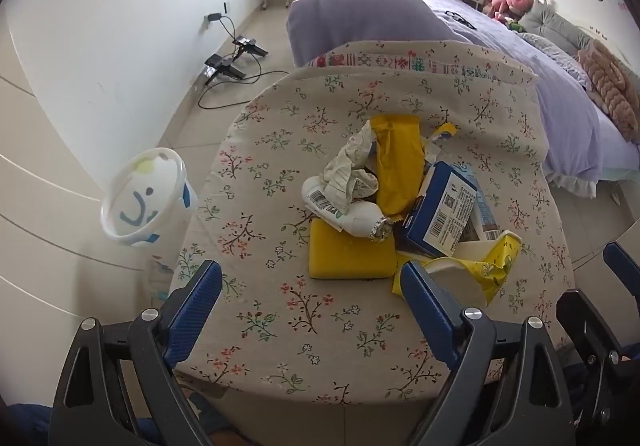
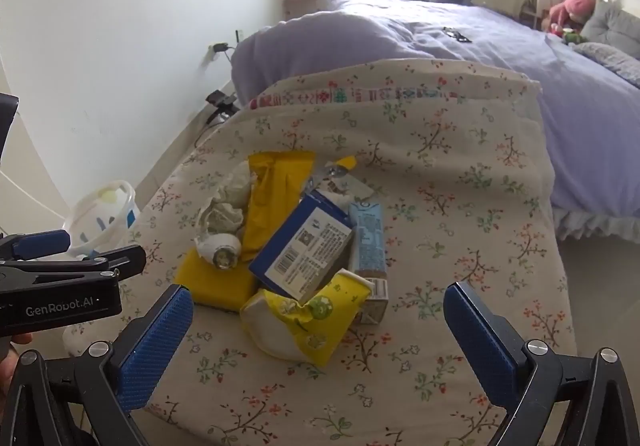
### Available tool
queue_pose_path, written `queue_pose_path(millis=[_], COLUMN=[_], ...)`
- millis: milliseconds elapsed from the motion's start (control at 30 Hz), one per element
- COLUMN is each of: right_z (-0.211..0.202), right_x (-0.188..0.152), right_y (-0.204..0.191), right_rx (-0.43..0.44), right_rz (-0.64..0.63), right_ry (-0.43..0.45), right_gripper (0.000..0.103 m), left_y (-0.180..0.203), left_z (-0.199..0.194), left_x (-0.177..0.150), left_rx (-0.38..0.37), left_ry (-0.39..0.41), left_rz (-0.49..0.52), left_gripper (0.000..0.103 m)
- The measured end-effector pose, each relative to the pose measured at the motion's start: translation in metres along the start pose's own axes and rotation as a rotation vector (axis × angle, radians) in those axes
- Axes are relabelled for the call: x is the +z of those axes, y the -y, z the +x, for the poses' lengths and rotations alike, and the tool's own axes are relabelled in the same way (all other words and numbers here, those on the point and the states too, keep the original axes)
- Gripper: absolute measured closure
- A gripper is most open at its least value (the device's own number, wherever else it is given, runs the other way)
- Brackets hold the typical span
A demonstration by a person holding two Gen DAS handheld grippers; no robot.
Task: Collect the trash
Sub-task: 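Move both tools toward the trash pile on the floral ottoman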
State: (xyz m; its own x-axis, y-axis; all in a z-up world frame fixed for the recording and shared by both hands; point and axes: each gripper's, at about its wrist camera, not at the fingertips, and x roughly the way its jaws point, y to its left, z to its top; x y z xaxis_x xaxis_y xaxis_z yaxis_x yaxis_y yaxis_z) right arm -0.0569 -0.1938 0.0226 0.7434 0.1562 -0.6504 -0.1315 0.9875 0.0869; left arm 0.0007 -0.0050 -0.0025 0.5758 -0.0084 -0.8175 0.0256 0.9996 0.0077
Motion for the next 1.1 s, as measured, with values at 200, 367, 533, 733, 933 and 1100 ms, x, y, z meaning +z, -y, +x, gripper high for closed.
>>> queue_pose_path(millis=[200,367,533,733,933,1100], right_z=[-0.006,0.001,0.003,0.003,0.005,0.007], right_x=[0.003,-0.002,-0.003,-0.003,-0.003,-0.002], right_y=[0.010,0.002,0.002,0.002,0.003,0.003], right_rx=[-0.002,-0.005,0.000,-0.003,0.007,0.007], right_rz=[0.007,0.007,0.012,0.019,0.040,0.048], right_ry=[-0.006,-0.005,-0.012,-0.017,-0.039,-0.063], right_gripper=[0.000,0.000,0.000,0.000,0.000,0.000], left_y=[-0.002,-0.004,-0.003,-0.001,-0.001,-0.002], left_z=[-0.001,0.000,0.005,0.006,0.008,0.010], left_x=[0.003,-0.002,-0.003,-0.004,-0.004,-0.003], left_rx=[-0.006,-0.006,-0.004,-0.004,-0.001,0.011], left_ry=[-0.020,-0.013,-0.022,-0.026,-0.039,-0.049], left_rz=[-0.001,-0.002,0.005,0.009,0.006,0.008], left_gripper=[0.010,0.010,0.010,0.010,0.010,0.010])
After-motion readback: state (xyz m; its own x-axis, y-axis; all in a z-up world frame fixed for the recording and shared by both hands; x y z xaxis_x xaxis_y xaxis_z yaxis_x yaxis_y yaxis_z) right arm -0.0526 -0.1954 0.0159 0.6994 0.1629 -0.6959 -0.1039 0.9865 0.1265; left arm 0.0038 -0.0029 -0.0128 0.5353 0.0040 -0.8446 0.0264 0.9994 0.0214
